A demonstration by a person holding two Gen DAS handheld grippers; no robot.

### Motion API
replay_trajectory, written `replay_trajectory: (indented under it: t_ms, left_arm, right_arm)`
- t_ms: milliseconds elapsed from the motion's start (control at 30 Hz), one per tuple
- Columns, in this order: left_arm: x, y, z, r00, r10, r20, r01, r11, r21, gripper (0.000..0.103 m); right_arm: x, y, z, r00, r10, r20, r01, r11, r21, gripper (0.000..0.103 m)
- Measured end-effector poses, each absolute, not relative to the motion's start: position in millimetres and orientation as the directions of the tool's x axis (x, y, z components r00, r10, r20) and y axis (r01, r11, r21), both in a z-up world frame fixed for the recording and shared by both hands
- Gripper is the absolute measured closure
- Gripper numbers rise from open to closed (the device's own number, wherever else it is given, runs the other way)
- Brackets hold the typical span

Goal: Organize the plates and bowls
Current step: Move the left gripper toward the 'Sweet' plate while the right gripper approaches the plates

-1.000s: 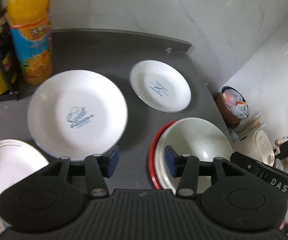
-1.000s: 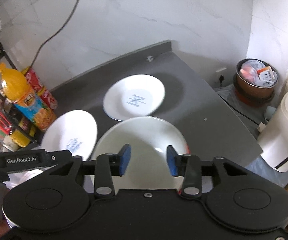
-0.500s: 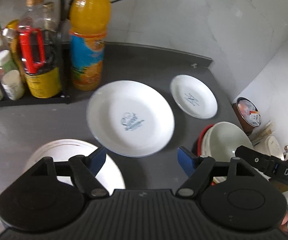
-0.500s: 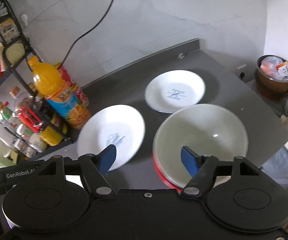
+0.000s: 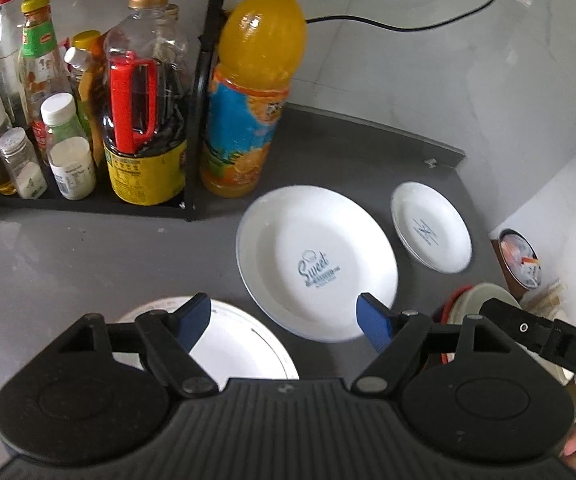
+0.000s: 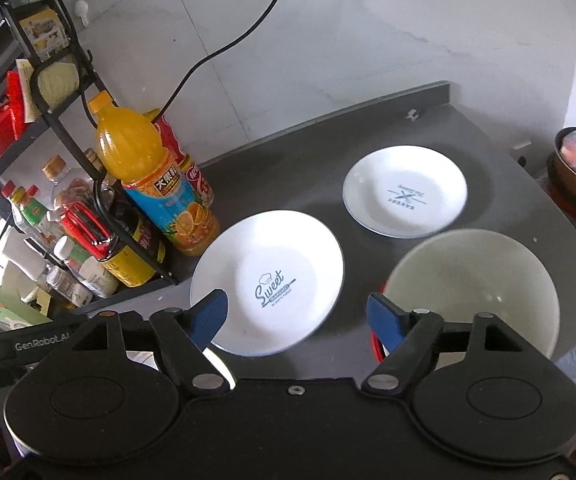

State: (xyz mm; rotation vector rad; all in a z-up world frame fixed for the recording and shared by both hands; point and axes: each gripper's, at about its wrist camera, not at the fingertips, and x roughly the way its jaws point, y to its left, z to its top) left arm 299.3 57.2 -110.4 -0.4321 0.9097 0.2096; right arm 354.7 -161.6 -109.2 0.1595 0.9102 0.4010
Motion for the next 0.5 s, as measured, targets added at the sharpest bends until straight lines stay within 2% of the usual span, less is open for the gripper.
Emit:
replay_trajectory:
  t_ms: [433,500]
  left_arm:
    - [348,89,-141,0.533,0.027,-0.846,-0.489,0.826,-0.282,0.025]
    - [356,93,-149,0.519,0.016,-0.855,-0.502,0.815,-0.29,0.026]
  right_arm:
    - [439,-143,-142,0.431,0.419,-0.799,-0.294,0.903,0.315,0.028]
    - [451,-141,-149,0.411,0.419,-0.809,-0.297,0.901,0.316,0.031]
